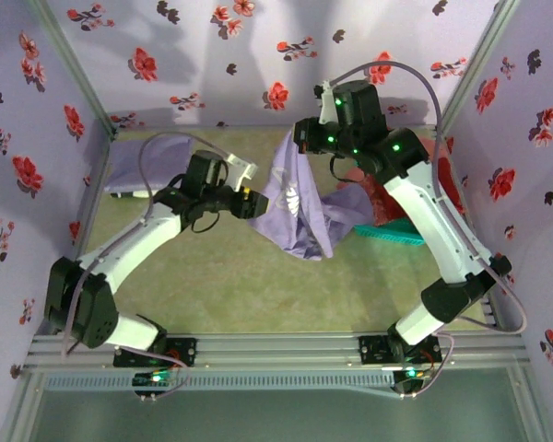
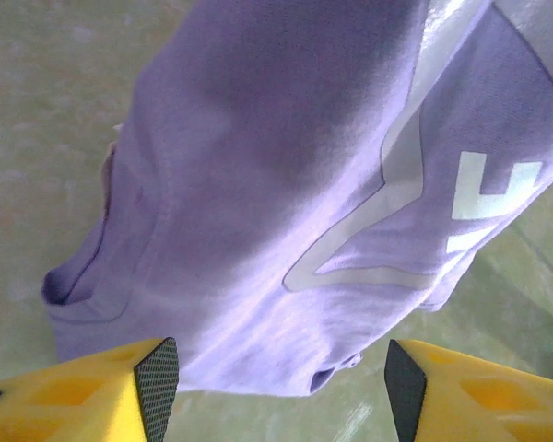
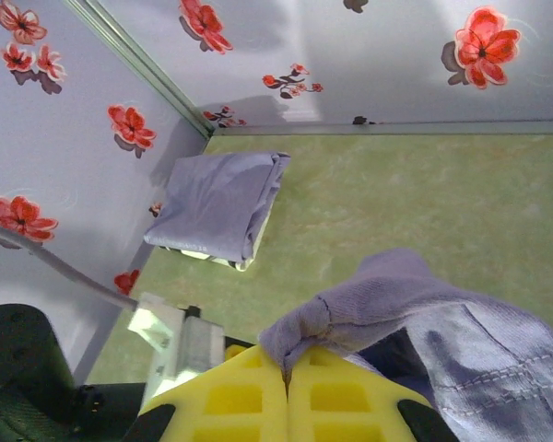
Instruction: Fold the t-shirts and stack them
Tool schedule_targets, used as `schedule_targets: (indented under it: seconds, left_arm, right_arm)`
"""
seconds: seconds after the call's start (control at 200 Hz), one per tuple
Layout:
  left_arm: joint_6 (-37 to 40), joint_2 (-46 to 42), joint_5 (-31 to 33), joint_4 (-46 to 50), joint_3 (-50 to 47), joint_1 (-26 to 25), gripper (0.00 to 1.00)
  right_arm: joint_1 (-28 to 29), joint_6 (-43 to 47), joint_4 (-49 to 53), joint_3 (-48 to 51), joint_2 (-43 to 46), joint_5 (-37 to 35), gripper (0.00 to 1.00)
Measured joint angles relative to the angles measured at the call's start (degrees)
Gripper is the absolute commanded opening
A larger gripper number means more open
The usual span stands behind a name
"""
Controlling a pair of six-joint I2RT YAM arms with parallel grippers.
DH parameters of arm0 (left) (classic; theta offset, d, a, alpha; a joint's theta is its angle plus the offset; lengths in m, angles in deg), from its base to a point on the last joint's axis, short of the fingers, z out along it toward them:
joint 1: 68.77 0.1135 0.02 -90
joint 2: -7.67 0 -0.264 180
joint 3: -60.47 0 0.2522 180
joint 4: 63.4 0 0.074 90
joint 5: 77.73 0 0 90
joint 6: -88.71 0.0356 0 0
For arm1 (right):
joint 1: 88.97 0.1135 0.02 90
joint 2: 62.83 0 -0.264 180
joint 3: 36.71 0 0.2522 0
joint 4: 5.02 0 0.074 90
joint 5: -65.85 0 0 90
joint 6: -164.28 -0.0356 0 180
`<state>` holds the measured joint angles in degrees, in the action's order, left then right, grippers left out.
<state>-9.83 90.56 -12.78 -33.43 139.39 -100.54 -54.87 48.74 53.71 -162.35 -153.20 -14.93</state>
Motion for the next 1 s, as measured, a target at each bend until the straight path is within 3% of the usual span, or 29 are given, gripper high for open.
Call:
schedule_targets:
  seconds: [0.24, 0.3, 0.325, 0.35, 0.385, 0.47, 0.69, 0.845, 0.92, 1.0]
  left_arm:
    - [0.7, 5.5, 2.8, -5.3, 0.7, -0.9, 0.69]
    - [1.5, 5.6, 3.5, -5.9, 1.2, -0.9, 0.65]
    - [1.8, 5.8, 3.6, -6.1, 1.7, -0.9, 0.56]
    - [2.0, 6.0, 3.6, -6.4, 2.1, -0.9, 0.38]
    - [2.2, 6.4, 3.6, -6.7, 2.8, -0.9, 0.20]
    - [3.0, 7.2, 3.2, -7.5, 4.0, -0.9, 0.00]
    - [4.4, 7.4, 0.4, -7.1, 4.5, 0.5, 0.00]
    - [4.5, 7.4, 3.1, -5.3, 7.6, 2.3, 0.00]
    - [6.0, 8.6, 6.0, -2.1, 13.0, 2.8, 0.00]
    - [8.4, 13.0, 8.7, 3.2, 25.1, 3.4, 0.00]
  right_arm:
    - [-0.7, 0.0, 0.1, -0.1, 0.0, 0.2, 0.00]
    - [-0.8, 0.0, 0.1, -0.1, 0.0, 0.4, 0.00]
    - [-0.9, 0.0, 0.1, -0.1, 0.1, 0.5, 0.00]
    - [-0.9, 0.0, 0.1, -0.1, 0.1, 0.6, 0.00]
    - [-0.9, 0.0, 0.1, -0.1, 0.1, 0.8, 0.00]
    - [-1.1, 0.0, 0.2, -0.1, 0.2, 1.2, 0.00]
    - [-2.5, 0.3, 1.2, -0.1, 0.9, 1.4, 0.00]
    - [-4.1, 1.2, 1.4, -0.1, 1.2, 1.6, 0.00]
    - [-5.4, 1.4, 2.3, -3.2, -0.6, 2.3, 0.00]
    - [-6.5, 2.0, 4.8, -14.3, -6.8, 2.9, 0.00]
